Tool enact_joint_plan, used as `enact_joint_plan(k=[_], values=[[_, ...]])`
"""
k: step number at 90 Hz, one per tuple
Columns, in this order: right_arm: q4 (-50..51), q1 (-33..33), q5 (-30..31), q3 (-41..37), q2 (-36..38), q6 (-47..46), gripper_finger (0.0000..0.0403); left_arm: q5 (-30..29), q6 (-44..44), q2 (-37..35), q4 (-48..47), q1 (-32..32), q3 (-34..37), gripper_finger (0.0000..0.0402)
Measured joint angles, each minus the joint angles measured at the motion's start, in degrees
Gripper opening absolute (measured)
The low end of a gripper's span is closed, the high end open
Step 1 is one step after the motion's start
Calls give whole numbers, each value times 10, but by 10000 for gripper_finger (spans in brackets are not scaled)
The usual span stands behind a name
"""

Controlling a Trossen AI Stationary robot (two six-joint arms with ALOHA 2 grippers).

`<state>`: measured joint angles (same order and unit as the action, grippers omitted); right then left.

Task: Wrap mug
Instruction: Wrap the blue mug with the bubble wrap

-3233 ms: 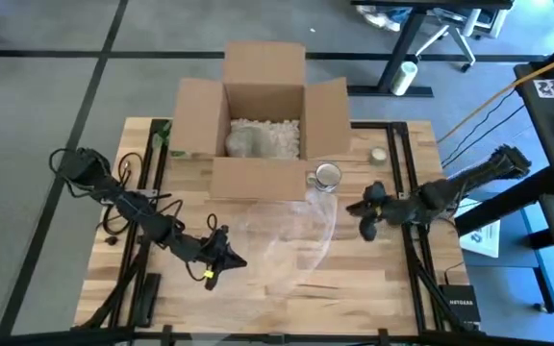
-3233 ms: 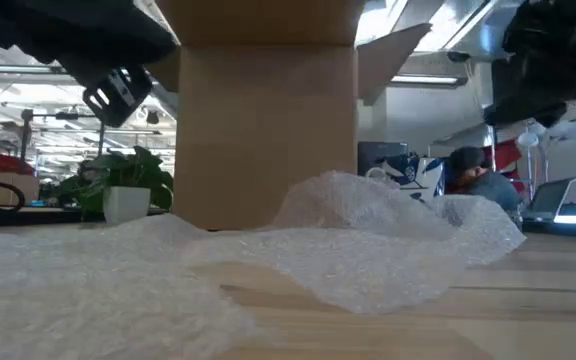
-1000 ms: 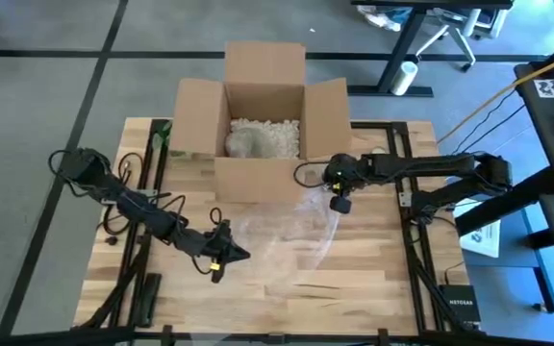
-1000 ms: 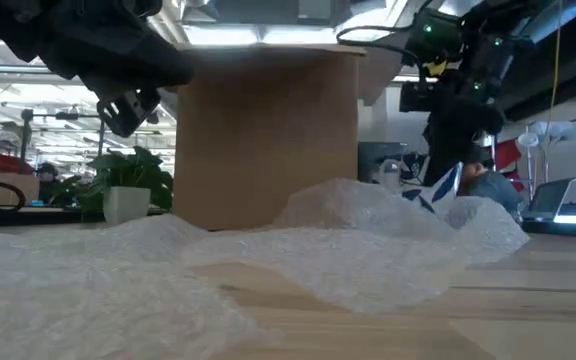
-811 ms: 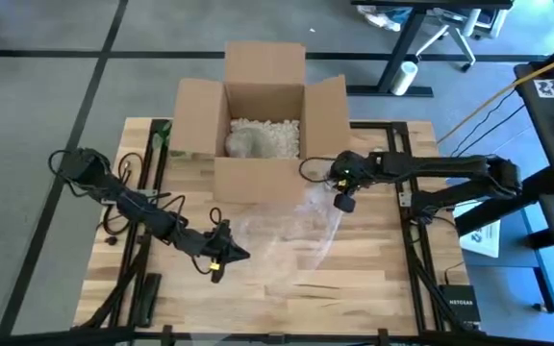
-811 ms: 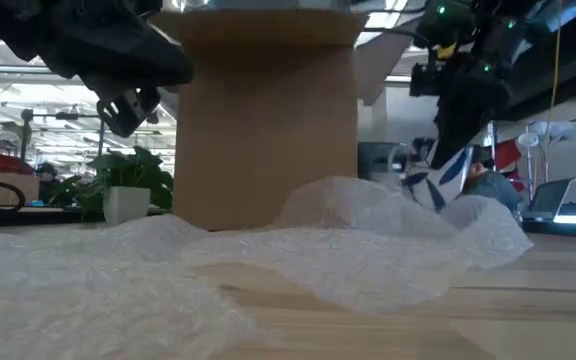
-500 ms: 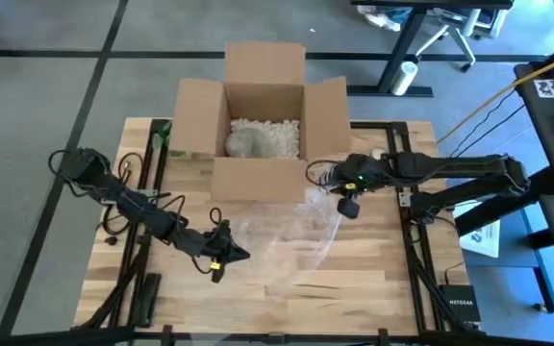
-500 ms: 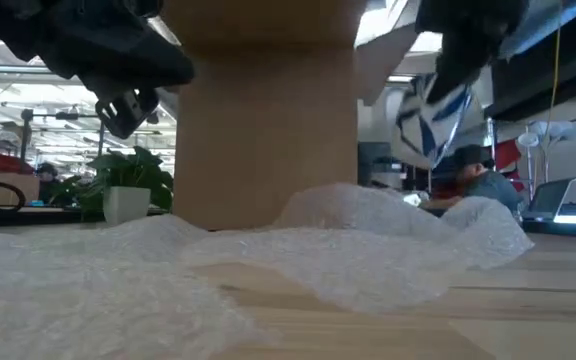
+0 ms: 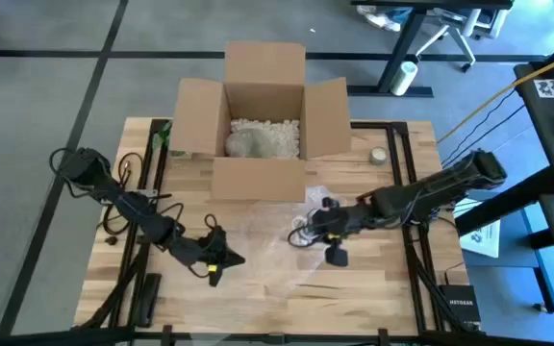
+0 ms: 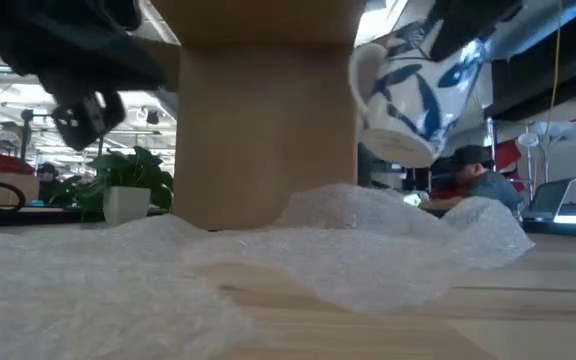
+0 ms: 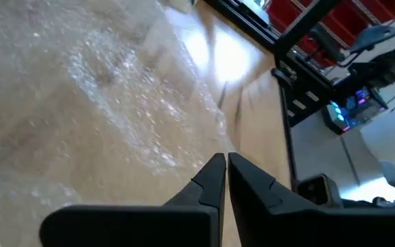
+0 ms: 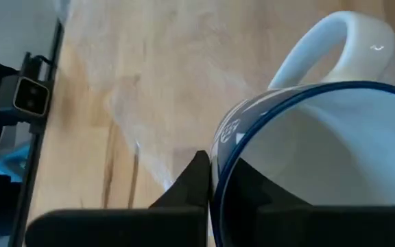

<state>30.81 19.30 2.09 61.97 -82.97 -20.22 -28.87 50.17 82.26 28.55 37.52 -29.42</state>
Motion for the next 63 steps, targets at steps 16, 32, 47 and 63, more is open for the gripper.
enact_joint_plan(k=[16,32,47,63], values=[[-6,-11,11,12,-64,37,2,-62,72,17,-26,50,0,0],[-31,-36,12,16,-81,45,2,-77,129,89,-26,76,-12,0],[-67,-43,4,17,-80,57,2,-78,130,139,-28,65,-30,0],[-57,-50,2,17,-92,66,1,-76,158,155,-78,43,-34,0]])
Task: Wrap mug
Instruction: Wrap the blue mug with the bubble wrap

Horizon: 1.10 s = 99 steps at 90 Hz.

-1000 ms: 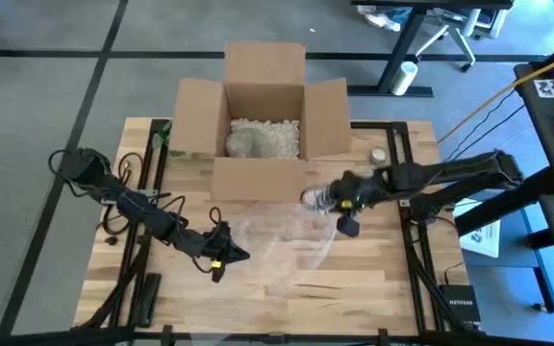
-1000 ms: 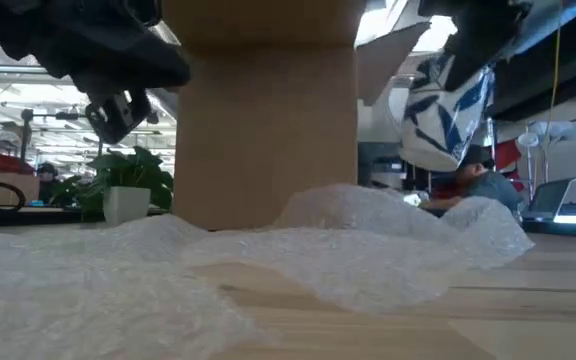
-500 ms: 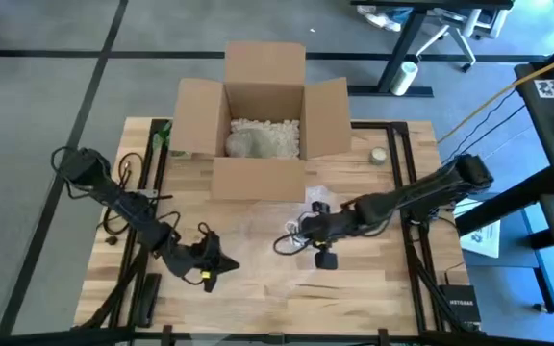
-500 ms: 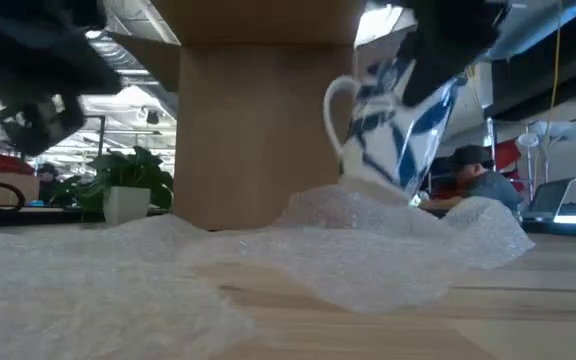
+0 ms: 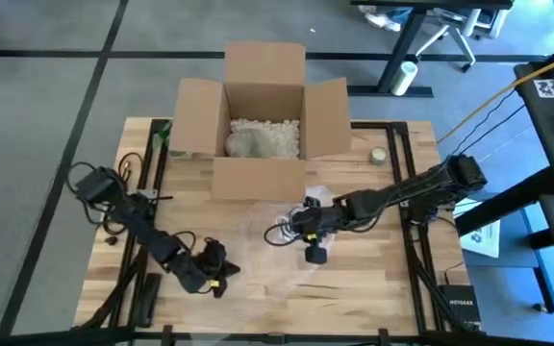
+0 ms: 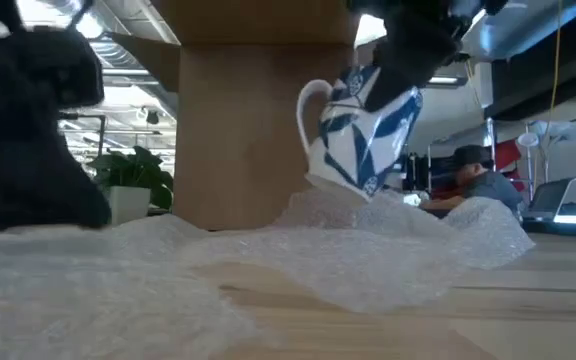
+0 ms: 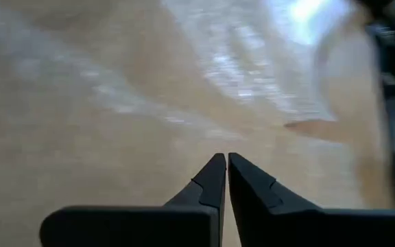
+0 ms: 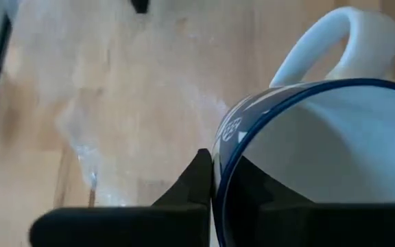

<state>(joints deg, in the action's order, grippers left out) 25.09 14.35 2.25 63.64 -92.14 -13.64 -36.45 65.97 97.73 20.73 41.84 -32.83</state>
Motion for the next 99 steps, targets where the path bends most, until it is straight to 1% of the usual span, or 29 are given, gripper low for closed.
enact_joint_plan(k=[10,23,28,43,52,60,71,78,84,90,99], values=[[6,-8,10,-3,-17,1,1,6,17,0,-30,-7,-1,0],[41,-9,-2,-3,-38,-20,1,11,17,0,-62,-20,-2,0],[54,-8,-9,-2,-46,-27,1,11,10,-1,-75,-27,-2,0],[71,12,-8,-1,-46,-55,1,9,-28,-2,-92,-59,-3,0],[82,28,-12,-2,-44,-81,1,9,-60,-2,-91,-87,-2,0],[94,41,-27,-2,-43,-106,1,11,-94,-2,-84,-112,-2,0],[101,63,-51,-2,-42,-144,1,14,-140,-2,-67,-144,-1,0],[107,78,-55,-3,-38,-174,1,18,-165,-2,-48,-158,0,0],[112,93,-55,-3,-33,-197,1,26,-186,-2,-29,-167,0,0],[122,111,-54,3,-26,-215,1,47,-200,-2,-12,-173,0,0],[172,136,-47,29,-21,-246,1,66,-213,-2,8,-175,0,0]])
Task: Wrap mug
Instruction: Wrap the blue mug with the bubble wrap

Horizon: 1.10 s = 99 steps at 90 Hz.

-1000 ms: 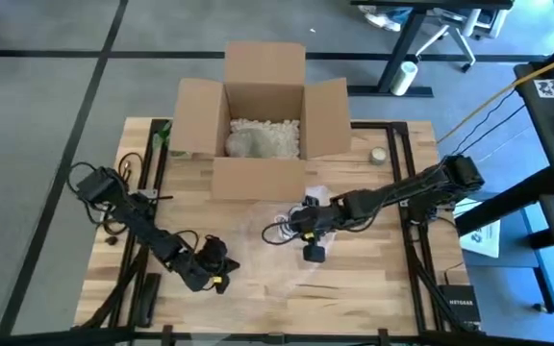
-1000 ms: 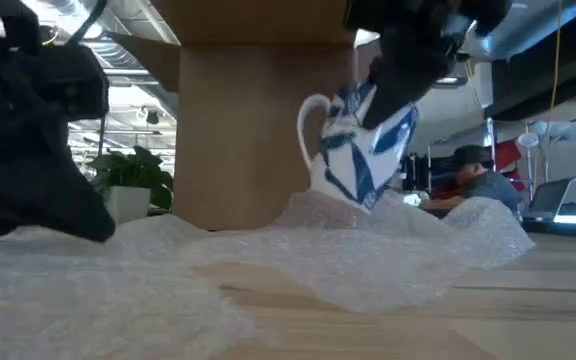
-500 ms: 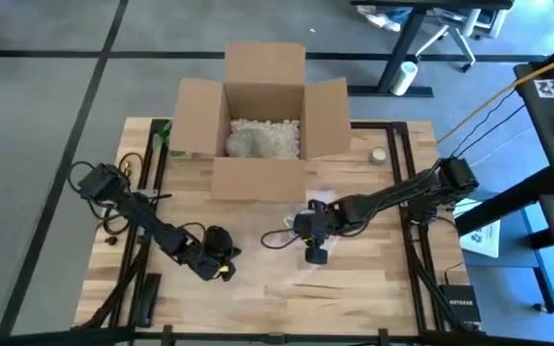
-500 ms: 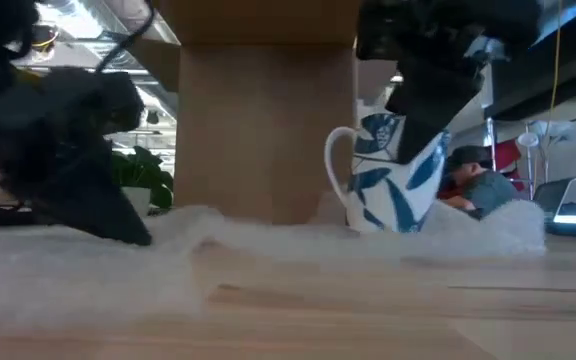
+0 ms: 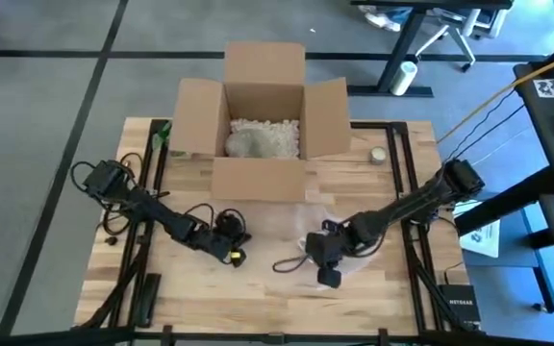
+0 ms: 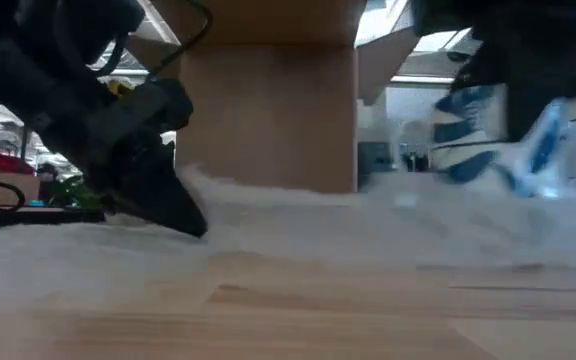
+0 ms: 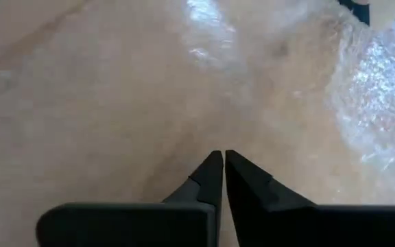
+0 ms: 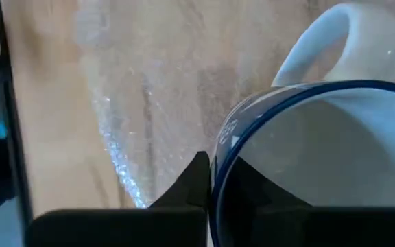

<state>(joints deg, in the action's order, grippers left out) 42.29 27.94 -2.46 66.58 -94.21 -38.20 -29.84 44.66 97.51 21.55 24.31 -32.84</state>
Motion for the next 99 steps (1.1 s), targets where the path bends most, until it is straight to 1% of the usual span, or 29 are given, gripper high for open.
enact_joint_plan(k=[4,16,21,31,39,46,52,61,68,75,89,99], values=[[21,7,7,20,2,-5,1,1,-2,-2,10,2,0,0],[48,18,55,83,10,5,1,2,-7,-19,14,13,-4,0],[53,17,70,92,8,15,1,2,-17,-30,16,20,-9,0],[31,10,83,107,6,26,1,-6,-32,-54,15,34,-19,0],[25,1,74,107,-2,35,0,-23,-46,-73,14,49,-28,0],[4,-5,58,107,-25,51,0,-26,-58,-87,13,63,-34,0],[9,-6,53,125,-48,63,0,-32,-70,-98,6,79,-39,0],[12,-11,49,171,-84,94,0,-75,-70,-116,-50,110,-57,0],[39,-18,40,215,-120,116,0,-104,-53,-126,-106,132,-75,0],[82,-25,41,267,-159,133,0,-116,-38,-129,-147,149,-88,0],[154,-37,43,365,-222,152,0,-136,-5,-129,-184,180,-97,0],[177,-45,36,411,-261,166,0,-155,16,-129,-201,201,-97,0]])
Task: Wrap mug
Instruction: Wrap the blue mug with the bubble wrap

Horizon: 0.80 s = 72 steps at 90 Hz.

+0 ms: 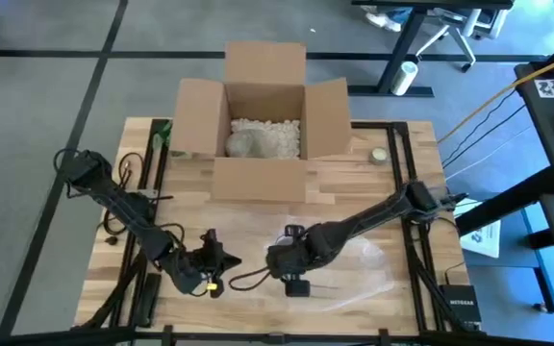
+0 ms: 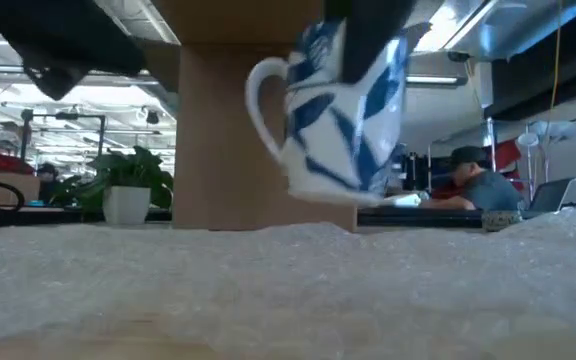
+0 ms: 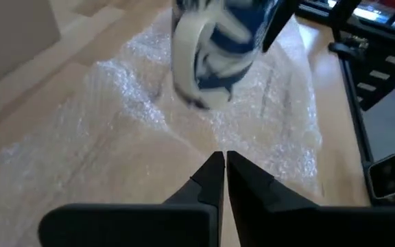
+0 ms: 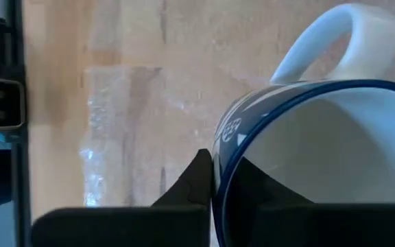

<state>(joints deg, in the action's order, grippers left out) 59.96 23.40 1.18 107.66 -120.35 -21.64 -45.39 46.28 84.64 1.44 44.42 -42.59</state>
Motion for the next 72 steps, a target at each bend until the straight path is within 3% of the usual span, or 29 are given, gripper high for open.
enact_joint_plan(k=[13,34,57,72], values=[[1,-10,-23,9,-8,5,0,-11,44,0,-32,29,0,0],[13,-10,-31,5,-8,-19,4,-79,87,0,-41,83,0,0],[14,-9,-38,6,-21,-23,7,-70,131,1,-90,88,1,0],[7,-9,-39,5,-35,-23,8,-47,149,2,-75,92,26,0]])
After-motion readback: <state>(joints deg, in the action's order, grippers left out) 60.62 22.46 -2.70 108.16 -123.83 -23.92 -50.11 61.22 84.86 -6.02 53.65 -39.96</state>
